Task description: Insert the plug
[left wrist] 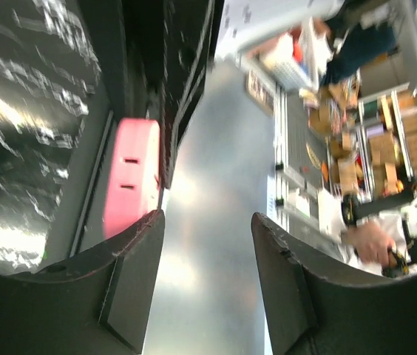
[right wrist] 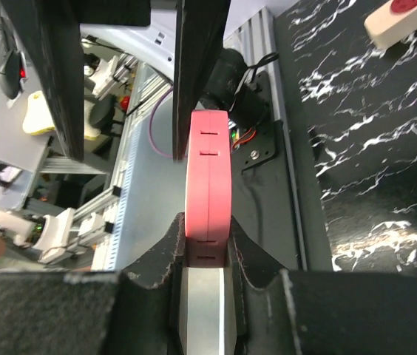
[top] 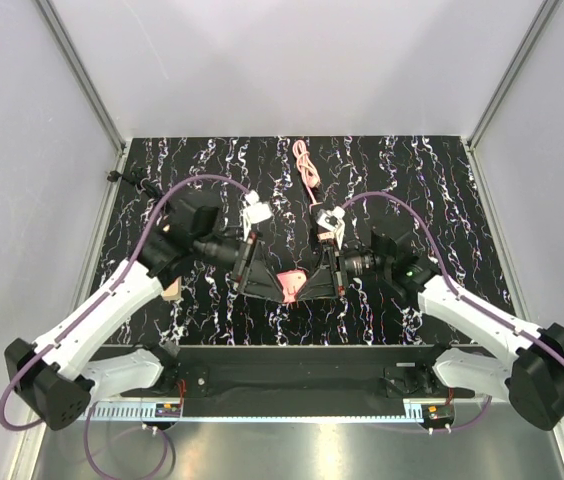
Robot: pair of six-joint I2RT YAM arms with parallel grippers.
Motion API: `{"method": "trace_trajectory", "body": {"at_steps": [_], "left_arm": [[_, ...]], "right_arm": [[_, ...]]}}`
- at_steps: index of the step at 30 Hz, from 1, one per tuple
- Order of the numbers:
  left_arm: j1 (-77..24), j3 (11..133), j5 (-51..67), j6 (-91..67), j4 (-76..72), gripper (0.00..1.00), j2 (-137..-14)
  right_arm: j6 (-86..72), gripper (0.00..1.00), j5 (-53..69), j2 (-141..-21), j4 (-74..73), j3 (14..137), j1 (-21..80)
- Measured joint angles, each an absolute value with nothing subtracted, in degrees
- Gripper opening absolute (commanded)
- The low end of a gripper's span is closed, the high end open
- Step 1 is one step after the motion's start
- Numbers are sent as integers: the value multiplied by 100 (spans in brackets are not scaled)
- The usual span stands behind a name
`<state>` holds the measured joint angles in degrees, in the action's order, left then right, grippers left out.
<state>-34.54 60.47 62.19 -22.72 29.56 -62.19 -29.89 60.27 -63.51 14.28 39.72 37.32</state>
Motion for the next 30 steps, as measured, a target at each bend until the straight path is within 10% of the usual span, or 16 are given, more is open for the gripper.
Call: {"method": "trace_trajectory", "body": {"at_steps": [30], "left_arm": [[-3811,7638,5419,-482,5596,66,-7470]], "right_arm": [[-3223,0,6405,-6984,1461,3975,3798]]}}
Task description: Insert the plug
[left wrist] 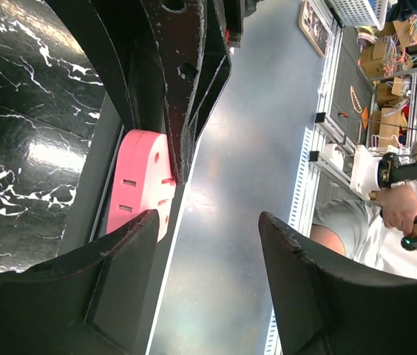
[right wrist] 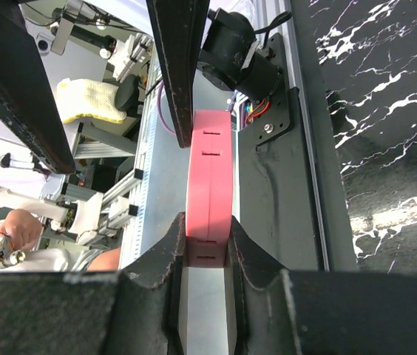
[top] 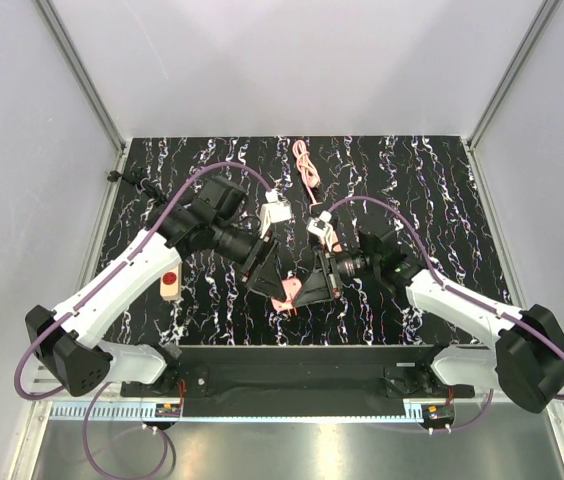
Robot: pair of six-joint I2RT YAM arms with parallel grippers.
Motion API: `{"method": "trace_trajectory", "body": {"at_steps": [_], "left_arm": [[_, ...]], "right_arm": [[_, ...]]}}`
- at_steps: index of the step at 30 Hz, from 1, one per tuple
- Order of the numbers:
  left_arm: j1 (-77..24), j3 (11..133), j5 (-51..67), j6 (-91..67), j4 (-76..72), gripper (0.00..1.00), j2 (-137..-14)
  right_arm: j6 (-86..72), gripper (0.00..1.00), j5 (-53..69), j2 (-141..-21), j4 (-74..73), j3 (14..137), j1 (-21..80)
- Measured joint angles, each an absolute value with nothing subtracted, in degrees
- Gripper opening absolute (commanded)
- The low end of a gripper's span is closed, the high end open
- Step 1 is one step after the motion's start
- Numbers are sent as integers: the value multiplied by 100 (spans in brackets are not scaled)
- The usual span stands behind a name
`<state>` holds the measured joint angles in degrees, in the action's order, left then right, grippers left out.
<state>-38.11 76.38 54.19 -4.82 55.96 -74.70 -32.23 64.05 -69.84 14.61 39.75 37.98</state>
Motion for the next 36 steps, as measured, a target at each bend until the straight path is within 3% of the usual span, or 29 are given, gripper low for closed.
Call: {"method": "trace_trajectory", "body": {"at_steps": [12,23,27,28,29,31,34,36], "left_arm": [[-3787,8042,5103,-342,5664,63,-7922],[-3798,7575,5336,-322,5537,51,-7782],[-3822,7378,5446,-336,5516,37,-7623],[-3828,7352,5472,-342,5507,24,-7596],[-3846,7321,5557,-392,5492,18,-7575],[-3889,7264,5693,-403,5395,0,-7544],[-3935,7181,5655,-471,5293,0,-7542],[-3990,7100,5481,-545,5223,0,-7548]], "right_arm": [[-2939,0,6726,-6991,1288,4211,4189],[-2622,0,6639,-6958,838,4265,4195],[-2543,0,6587,-6960,735,4355,4195],[-2534,0,6567,-6960,735,4372,4195],[-2521,2,6547,-6960,725,4394,4195],[-2480,24,6569,-6967,670,4407,4195],[-2528,51,6490,-6973,506,4458,4182],[-2604,58,6337,-6995,526,4563,4130]]}}
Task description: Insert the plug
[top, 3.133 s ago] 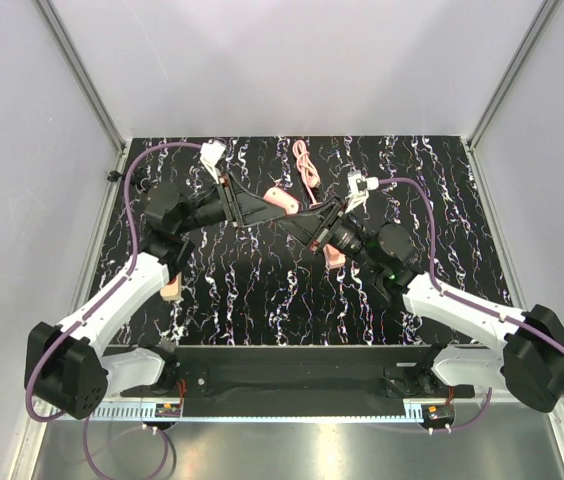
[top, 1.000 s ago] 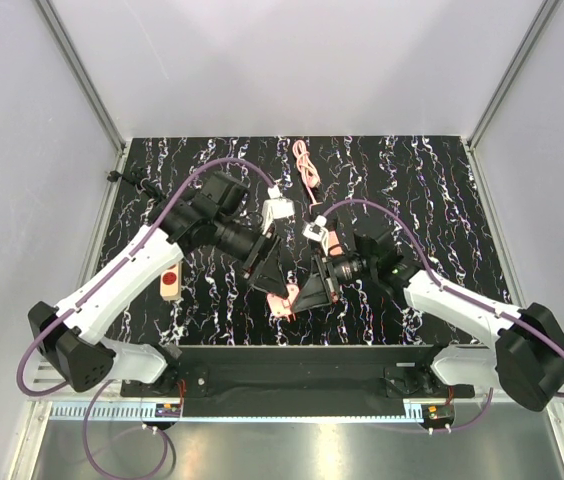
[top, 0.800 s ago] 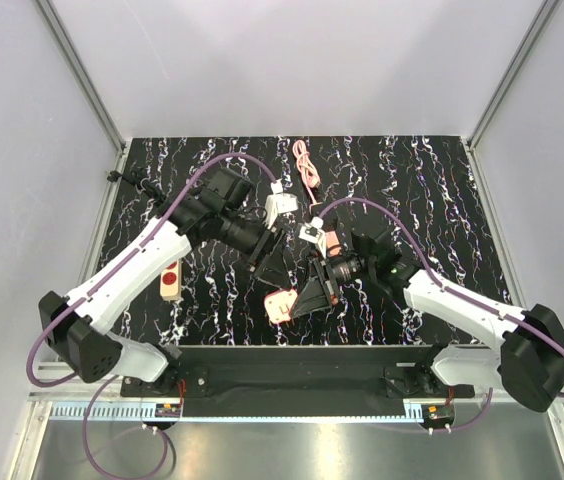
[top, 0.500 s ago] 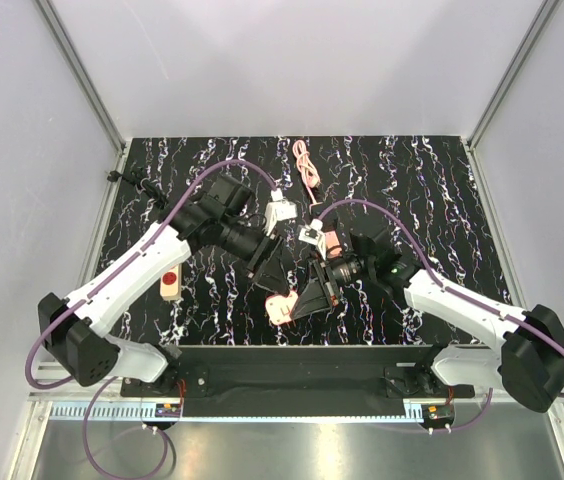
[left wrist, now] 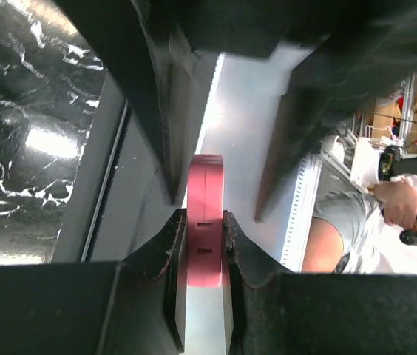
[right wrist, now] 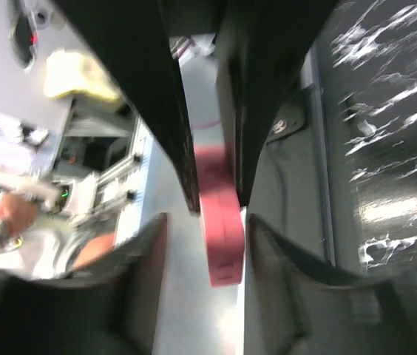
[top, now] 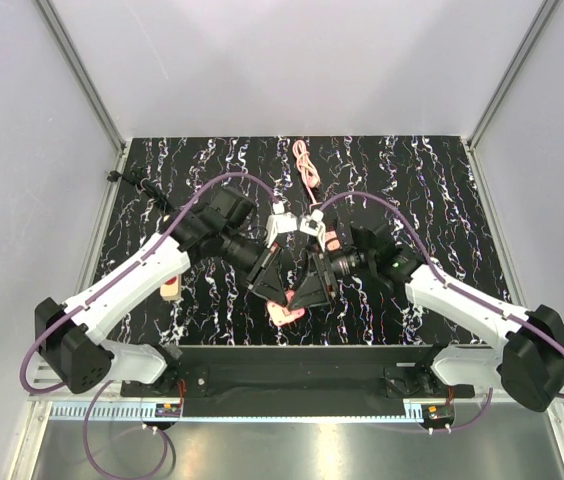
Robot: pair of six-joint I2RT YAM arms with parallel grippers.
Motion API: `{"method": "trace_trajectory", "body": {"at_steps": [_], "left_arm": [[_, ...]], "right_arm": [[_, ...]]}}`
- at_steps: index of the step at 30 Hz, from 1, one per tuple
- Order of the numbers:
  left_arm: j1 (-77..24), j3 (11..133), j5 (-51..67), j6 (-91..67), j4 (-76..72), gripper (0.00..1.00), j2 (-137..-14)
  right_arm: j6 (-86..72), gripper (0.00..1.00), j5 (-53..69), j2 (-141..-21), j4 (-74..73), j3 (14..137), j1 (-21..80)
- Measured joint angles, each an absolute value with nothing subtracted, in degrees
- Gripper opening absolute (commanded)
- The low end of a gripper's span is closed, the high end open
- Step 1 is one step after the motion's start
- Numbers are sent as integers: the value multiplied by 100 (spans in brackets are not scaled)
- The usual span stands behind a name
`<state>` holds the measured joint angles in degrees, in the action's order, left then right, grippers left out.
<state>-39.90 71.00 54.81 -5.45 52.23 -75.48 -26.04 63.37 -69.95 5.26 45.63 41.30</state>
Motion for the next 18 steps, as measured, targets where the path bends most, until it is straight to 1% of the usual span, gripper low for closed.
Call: {"method": "trace_trajectory", "body": {"at_steps": [3,4,6,7,8,10,14,18], "left_arm": [[-4032,7032,5225,-749,5111,0,-7548],[-4032,7032,5166,-836,5048,0,-7548],[-4005,7032,5065,-987,4895,0,-7548],[-3975,7032,4995,-1105,4801,0,-7548],[-3929,7030,4943,-1214,4716,0,-7542],[-3802,6967,4895,-1409,4497,0,-7489],[-3507,6687,4792,-1872,3981,0,-7100],[-3481,6591,4777,-2163,3562,0,-6683]], "right_arm": [[-2733,59,6018,-6989,646,4670,3970],[-2797,57,5898,-6973,672,4670,3909],[-2923,56,5734,-6928,744,4646,3793],[-2995,57,5629,-6875,799,4611,3728],[-3074,61,5557,-6796,864,4560,3656],[-3238,63,5376,-6593,1013,4399,3546],[-3590,63,5157,-6254,1459,4066,3326],[-4182,63,5183,-6252,2244,3879,3183]]}}
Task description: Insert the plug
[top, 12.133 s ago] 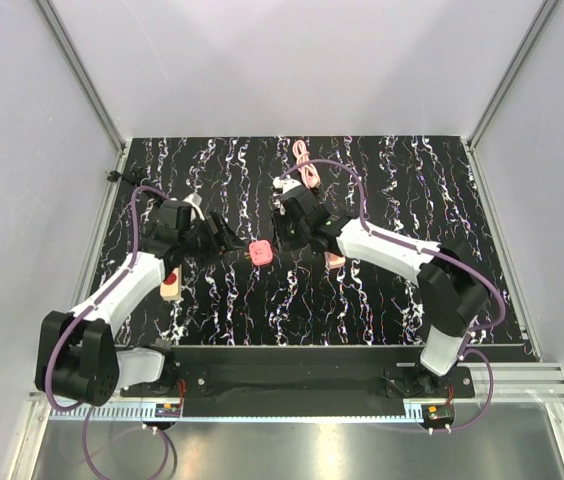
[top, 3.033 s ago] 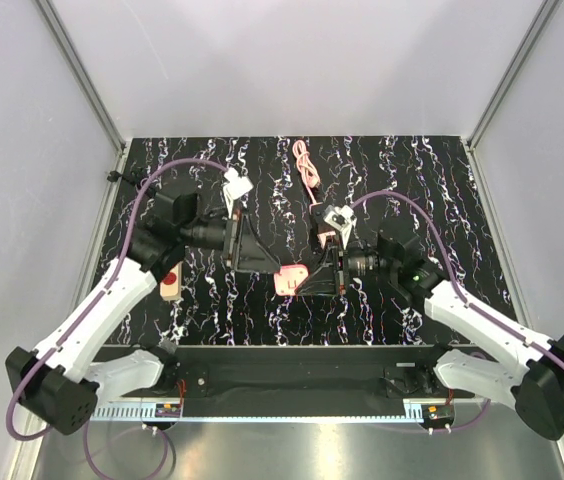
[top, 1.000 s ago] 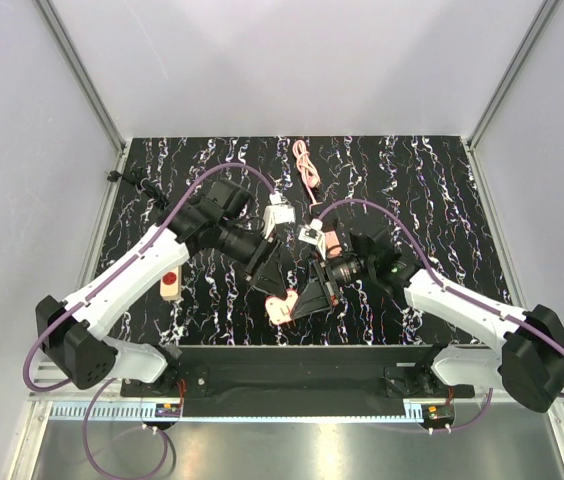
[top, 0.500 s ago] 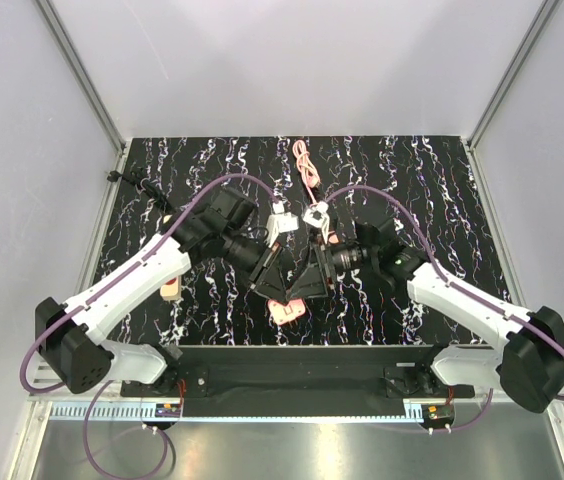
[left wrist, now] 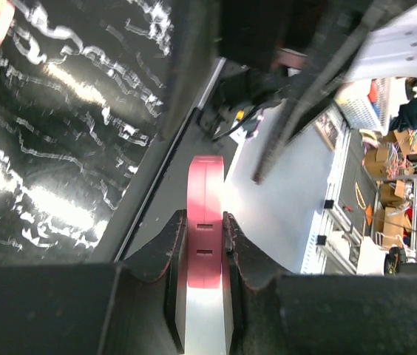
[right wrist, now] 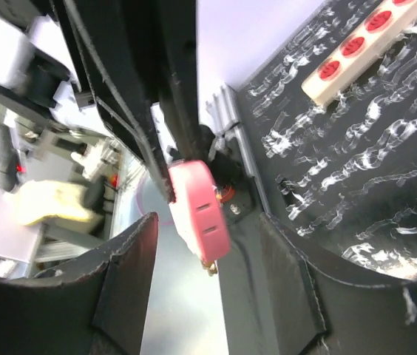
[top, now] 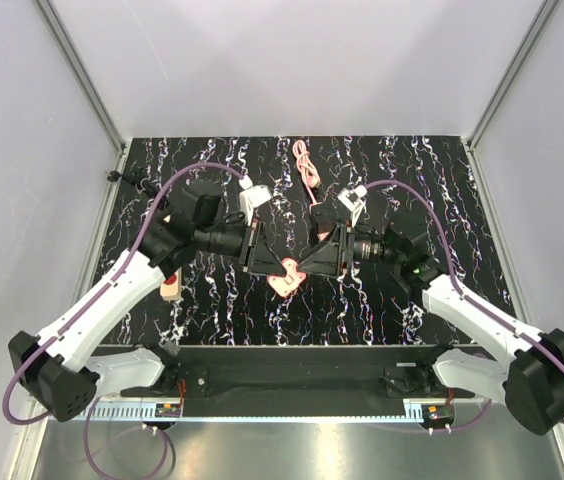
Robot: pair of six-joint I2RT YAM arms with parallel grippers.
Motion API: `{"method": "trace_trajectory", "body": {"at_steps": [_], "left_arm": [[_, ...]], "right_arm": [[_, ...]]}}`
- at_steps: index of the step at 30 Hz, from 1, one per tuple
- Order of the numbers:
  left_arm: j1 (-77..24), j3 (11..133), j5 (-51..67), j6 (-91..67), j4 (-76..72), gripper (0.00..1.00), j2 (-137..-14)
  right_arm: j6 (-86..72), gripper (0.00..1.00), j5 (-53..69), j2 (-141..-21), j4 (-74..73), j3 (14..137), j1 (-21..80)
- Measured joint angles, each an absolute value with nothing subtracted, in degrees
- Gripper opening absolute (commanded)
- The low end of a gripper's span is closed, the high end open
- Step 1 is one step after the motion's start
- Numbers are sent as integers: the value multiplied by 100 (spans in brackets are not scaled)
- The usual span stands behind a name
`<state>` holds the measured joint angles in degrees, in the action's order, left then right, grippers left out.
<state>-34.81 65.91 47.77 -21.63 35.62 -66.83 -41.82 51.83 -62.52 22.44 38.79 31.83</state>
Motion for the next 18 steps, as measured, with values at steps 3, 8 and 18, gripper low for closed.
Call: {"method": "trace_trajectory", "body": {"at_steps": [3,8,18], "left_arm": [[-3481,6532,4805,-2335,3267,0,-6508],[-3472,6401,4866,-2582,2954,0,-6412],[-3385,6359,4901,-2757,2676,0,-6410]], "right_arm": [[-4685,62,5231,-6438,2919,3826,3170],[-5229,47,5354,-6683,3712,3732,3162],[-5867,52,5586,-6855,4845,3398,3155]]}}
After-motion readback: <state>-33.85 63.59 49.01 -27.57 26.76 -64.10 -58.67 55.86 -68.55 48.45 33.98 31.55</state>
